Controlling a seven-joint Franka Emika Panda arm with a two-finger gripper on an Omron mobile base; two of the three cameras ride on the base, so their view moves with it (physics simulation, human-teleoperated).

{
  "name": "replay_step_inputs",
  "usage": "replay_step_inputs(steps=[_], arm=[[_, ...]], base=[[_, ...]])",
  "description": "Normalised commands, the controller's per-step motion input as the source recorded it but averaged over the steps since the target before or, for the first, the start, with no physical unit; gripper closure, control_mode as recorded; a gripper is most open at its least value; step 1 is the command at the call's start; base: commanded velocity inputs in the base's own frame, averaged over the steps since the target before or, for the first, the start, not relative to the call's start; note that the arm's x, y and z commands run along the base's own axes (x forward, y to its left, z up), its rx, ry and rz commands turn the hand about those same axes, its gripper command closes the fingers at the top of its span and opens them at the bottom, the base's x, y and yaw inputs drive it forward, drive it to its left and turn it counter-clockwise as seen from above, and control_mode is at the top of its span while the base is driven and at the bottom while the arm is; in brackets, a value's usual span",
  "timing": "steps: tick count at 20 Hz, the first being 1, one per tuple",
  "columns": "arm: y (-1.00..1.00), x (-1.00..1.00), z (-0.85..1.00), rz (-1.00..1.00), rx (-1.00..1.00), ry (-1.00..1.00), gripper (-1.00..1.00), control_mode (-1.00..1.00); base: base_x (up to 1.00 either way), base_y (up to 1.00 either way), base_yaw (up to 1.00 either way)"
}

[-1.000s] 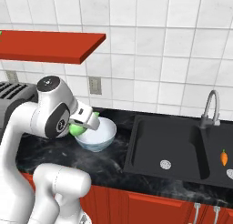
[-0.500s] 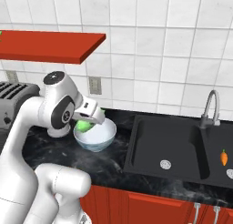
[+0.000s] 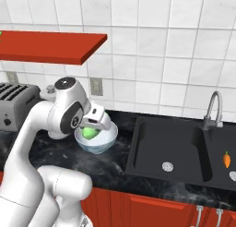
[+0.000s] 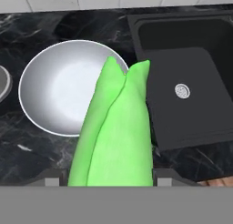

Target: Pick the corns from the cabinet and place them in one bowl. Pick the carrot from the sink and place it in the other bowl.

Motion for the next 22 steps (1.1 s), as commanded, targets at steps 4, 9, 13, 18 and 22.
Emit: replay_step_inputs(steps=[4, 9, 13, 18, 22], arm=[[0.0, 0.39, -0.39, 0.07, 0.0, 0.04, 1.0, -1.0], [0.0, 0.52, -0.08, 0.08, 0.0, 0.0, 1.0, -1.0], [0.0, 0.56, -0.02, 0.05, 0.0, 0.05, 1.0, -1.0], [0.15, 0.42, -0.13, 0.01, 0.0, 0.16, 1.0, -1.0], [0.28, 0.13, -0.18, 0.0, 0.0, 0.24, 1.0, -1.0]], base=[[0.0, 0.0, 0.0], [0.0, 0.0, 0.0], [0.0, 0.0, 0.0], [0.0, 0.0, 0.0], [0.0, 0.0, 0.0]])
